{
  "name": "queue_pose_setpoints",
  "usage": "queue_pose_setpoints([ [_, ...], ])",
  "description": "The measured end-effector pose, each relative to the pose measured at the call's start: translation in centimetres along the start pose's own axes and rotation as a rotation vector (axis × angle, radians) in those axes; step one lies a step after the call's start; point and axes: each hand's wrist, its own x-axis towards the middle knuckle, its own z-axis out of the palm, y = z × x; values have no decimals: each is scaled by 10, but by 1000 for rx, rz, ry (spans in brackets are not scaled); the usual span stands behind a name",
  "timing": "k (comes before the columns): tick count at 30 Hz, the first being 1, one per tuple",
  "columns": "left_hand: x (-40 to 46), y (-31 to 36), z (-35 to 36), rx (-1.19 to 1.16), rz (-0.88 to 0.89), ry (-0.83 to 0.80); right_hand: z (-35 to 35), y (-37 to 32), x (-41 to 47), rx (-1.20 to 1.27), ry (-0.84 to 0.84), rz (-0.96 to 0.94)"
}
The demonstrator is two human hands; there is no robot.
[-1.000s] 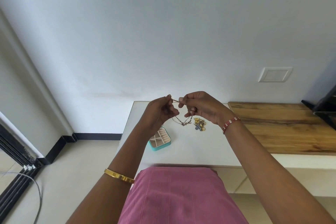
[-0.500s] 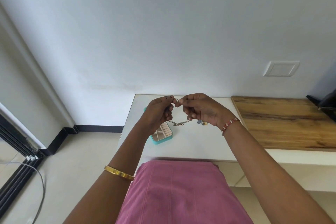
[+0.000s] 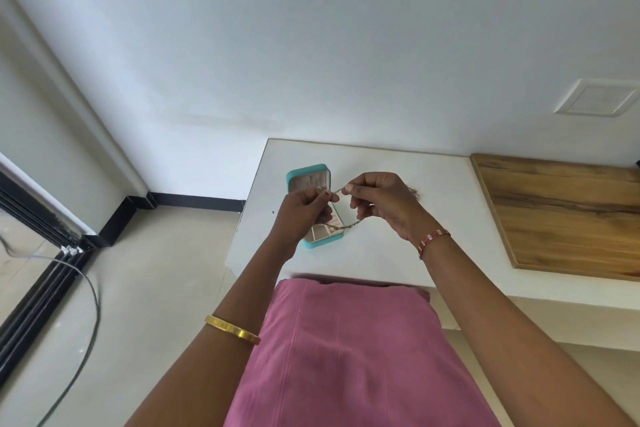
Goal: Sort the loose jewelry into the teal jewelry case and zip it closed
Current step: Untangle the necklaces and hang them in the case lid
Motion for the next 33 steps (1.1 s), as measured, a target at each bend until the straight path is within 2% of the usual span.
queue_pose_setpoints([
  [12, 52, -52, -19, -32, -110, 278, 38, 41, 81, -41, 10, 61],
  [16, 76, -64, -32, -32, -87, 386, 51, 54, 107, -11, 28, 71],
  [21, 98, -82, -37, 133, 13, 566, 63, 72, 128, -38, 35, 84],
  [28, 123, -108, -38, 200, 39, 327, 73, 87, 154, -132, 70, 16],
  [33, 130, -112, -40, 236, 15, 331, 84, 93, 165, -259, 121, -67],
])
